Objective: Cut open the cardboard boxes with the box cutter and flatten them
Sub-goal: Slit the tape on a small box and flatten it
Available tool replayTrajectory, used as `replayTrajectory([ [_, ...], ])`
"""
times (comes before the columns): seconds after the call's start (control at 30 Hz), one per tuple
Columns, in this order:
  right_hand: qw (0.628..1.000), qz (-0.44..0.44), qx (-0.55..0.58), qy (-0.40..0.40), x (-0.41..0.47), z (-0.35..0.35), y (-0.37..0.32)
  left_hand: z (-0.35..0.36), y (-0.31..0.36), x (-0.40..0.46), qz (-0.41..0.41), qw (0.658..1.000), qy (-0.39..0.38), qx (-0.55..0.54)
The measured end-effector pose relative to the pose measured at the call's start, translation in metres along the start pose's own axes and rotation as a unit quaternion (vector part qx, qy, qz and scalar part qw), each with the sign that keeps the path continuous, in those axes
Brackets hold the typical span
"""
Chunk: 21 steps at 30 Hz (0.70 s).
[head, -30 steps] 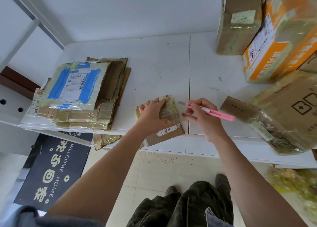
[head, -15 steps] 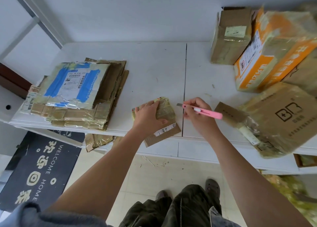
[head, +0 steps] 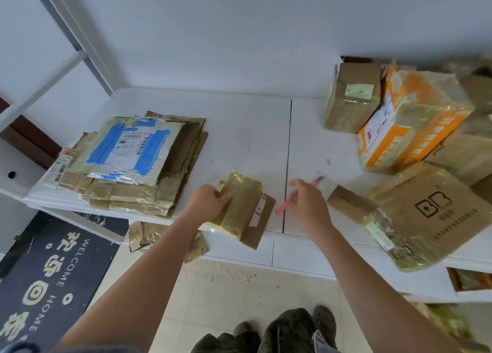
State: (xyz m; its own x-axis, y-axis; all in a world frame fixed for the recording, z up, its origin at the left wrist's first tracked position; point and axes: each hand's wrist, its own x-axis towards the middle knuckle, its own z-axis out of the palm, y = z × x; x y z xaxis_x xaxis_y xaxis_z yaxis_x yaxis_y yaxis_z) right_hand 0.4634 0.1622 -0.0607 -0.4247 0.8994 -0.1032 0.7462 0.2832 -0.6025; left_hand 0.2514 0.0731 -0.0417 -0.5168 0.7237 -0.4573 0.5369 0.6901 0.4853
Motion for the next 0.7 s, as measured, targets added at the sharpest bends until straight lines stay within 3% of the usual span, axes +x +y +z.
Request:
replayTrajectory([
  [0.13,0.992,-0.025,0.087,-0.082,-0.017,0.029,-0.04,-0.008,-0.009,-0.008,-0.019,0.99,-0.047,-0.129],
  [0.3,0.996,-0.003,0.003,-0.084,-0.012,0.049,-0.061,0.01,-0.02,-0.02,-0.062,0.974,-0.028,-0.215],
  [0.4,0.996,0.011,-0.043,-0.077,-0.013,0.055,-0.065,0.018,-0.023,-0.02,-0.081,0.97,0.013,-0.229],
  [0.7,0.994,-0.003,0.024,-0.104,-0.007,0.042,-0.062,0.018,-0.02,-0.019,-0.096,0.97,0.023,-0.225],
])
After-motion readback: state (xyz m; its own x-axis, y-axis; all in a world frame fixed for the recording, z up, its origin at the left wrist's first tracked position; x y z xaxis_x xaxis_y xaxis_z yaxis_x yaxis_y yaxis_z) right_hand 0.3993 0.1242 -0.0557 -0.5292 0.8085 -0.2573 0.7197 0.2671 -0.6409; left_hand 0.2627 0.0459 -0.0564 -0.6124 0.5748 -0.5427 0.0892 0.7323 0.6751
